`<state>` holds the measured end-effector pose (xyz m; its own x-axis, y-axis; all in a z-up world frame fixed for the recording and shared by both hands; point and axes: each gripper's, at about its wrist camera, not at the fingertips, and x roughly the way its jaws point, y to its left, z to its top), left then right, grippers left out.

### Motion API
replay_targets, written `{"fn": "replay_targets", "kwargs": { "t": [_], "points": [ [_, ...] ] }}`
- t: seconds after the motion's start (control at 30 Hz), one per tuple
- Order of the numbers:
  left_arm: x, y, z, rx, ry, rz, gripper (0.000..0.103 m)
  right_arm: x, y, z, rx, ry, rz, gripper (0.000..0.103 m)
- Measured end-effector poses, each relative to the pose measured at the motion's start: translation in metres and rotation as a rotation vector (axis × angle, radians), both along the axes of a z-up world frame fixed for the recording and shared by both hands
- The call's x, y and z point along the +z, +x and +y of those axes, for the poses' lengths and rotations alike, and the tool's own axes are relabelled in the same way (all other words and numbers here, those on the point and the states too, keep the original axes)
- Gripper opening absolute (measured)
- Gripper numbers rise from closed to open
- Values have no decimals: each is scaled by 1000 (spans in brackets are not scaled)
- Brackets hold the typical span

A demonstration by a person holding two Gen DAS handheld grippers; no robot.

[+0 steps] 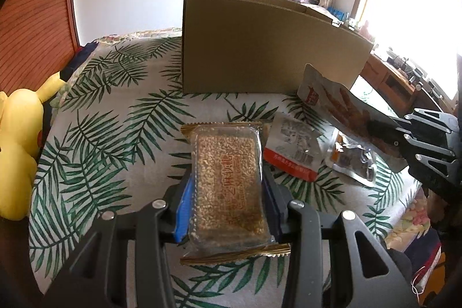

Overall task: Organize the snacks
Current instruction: 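Grasp a white printed packet with the right tool, then carry the granola pack and white packet over the box with both tools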

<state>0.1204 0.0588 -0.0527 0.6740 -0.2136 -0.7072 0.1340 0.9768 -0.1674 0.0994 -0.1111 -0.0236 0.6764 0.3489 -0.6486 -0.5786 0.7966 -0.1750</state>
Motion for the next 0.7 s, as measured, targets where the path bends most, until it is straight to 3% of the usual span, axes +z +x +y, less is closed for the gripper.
{"fn": "replay_targets", "kwargs": {
  "t": [0.7],
  "points": [
    [57,-14,-29,-64,-40,-125,41,43,-25,-38,-17,62,-96,11]
  ]
}}
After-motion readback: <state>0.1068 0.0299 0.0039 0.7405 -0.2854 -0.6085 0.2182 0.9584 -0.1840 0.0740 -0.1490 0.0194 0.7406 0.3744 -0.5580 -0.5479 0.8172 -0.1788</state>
